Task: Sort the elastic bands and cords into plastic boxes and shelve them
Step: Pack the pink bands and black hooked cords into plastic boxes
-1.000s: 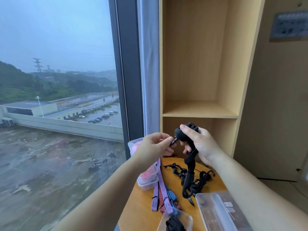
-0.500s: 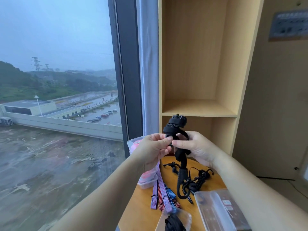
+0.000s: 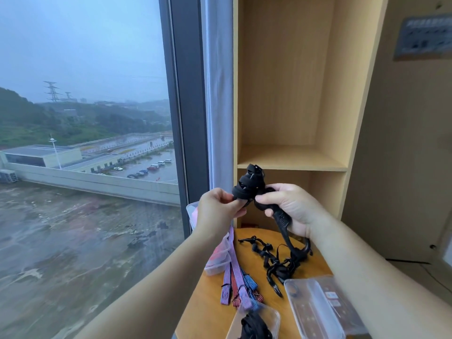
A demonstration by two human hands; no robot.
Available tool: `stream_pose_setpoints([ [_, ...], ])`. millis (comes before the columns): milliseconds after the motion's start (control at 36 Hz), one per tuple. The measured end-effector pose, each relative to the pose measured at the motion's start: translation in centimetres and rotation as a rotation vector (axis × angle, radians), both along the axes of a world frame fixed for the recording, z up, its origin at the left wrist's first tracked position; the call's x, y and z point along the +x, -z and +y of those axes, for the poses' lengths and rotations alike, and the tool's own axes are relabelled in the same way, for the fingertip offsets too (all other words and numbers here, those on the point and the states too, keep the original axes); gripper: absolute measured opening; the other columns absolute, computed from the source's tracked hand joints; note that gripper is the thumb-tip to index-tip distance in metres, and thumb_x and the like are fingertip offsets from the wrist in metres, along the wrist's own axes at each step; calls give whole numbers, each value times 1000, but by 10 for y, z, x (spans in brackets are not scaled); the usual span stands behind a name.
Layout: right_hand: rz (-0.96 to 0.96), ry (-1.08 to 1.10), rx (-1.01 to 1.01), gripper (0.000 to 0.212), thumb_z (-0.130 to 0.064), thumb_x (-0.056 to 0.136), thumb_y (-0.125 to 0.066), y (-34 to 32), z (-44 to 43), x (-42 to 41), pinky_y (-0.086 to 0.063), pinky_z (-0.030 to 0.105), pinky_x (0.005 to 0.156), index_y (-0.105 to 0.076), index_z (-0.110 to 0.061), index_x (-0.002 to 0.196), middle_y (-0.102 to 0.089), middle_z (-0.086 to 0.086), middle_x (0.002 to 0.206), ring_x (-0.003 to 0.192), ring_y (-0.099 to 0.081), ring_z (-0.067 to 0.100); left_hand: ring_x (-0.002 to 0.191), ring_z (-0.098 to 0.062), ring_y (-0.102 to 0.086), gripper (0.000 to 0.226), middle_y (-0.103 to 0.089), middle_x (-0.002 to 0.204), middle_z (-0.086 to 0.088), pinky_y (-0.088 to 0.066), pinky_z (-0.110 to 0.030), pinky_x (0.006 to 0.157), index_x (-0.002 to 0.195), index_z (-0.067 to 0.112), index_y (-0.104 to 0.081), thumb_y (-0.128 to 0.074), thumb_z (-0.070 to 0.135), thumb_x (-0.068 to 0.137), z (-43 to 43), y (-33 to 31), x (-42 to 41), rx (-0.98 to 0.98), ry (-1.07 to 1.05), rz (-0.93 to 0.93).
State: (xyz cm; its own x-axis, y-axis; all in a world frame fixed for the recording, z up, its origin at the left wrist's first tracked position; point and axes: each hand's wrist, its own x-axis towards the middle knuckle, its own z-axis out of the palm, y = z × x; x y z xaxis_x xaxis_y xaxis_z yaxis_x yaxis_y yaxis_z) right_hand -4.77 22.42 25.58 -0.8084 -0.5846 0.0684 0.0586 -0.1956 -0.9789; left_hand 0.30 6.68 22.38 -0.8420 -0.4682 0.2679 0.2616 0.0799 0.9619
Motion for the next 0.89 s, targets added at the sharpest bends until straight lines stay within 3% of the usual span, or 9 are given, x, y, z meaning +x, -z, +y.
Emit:
stream_pose_setpoints([
  [167,105,24,73,19,5,87,-62,4,-9,5,-37,21,44,-66,10,105,-54,11,74,56,-45,13,65,-20,-74,32,-68,60,-6,-59,-26,62,67,9,-51,-82,5,75,3,-7,0,-24,16,-19],
  [250,142,-18,54,41,-22,78,-77,5,-9,6,-37,22,45,-68,6,107,-54,6,72,58,-45,12,52,-17,-68,34,-64,50,-3,-55,-26,53,67,8,-50,-84,10,75,0,-9,1,-121,-8,-51],
  [333,199,112,95,57,-44,68,-80,5,-12,7,-37,26,44,-70,4,97,-52,5,64,52,-42,15,44,-13,-64,36,-64,52,-8,-47,-19,43,67,9,-50,-84,17,76,0,-8,3,-272,-68,-48],
  [444,252,274,111,50,-42,87,-70,6,-14,5,-37,27,42,-66,8,91,-50,7,63,50,-42,18,49,-13,-66,30,-64,57,-1,-52,-21,47,70,13,-52,-81,17,78,2,-5,5,-391,-80,-8],
  [556,233,278,129,53,-41,89,-67,9,-12,5,-38,28,43,-62,12,93,-54,11,68,59,-45,24,54,-15,-68,26,-67,65,-6,-56,-26,53,73,15,-52,-77,11,82,0,1,8,-417,-20,-10],
  [694,212,362,142,48,-51,81,-72,14,-20,6,-39,24,42,-66,-4,85,-53,0,60,49,-49,15,64,-28,-58,17,-59,71,-7,-47,-38,56,75,10,-56,-69,5,86,3,6,6,-838,-216,109],
  [750,207,349,67,42,-45,83,-72,14,-20,5,-37,27,44,-63,-4,84,-50,7,68,56,-46,20,67,-26,-61,10,-62,75,-6,-51,-38,60,82,8,-61,-69,5,86,2,6,7,-780,-153,131],
  [889,259,266,-8,38,-38,88,-68,15,-8,-4,-37,27,41,-62,0,89,-53,14,76,63,-47,28,74,-17,-67,21,-69,84,-7,-57,-29,74,110,16,-58,-57,3,94,-7,3,15,-250,309,-45],
])
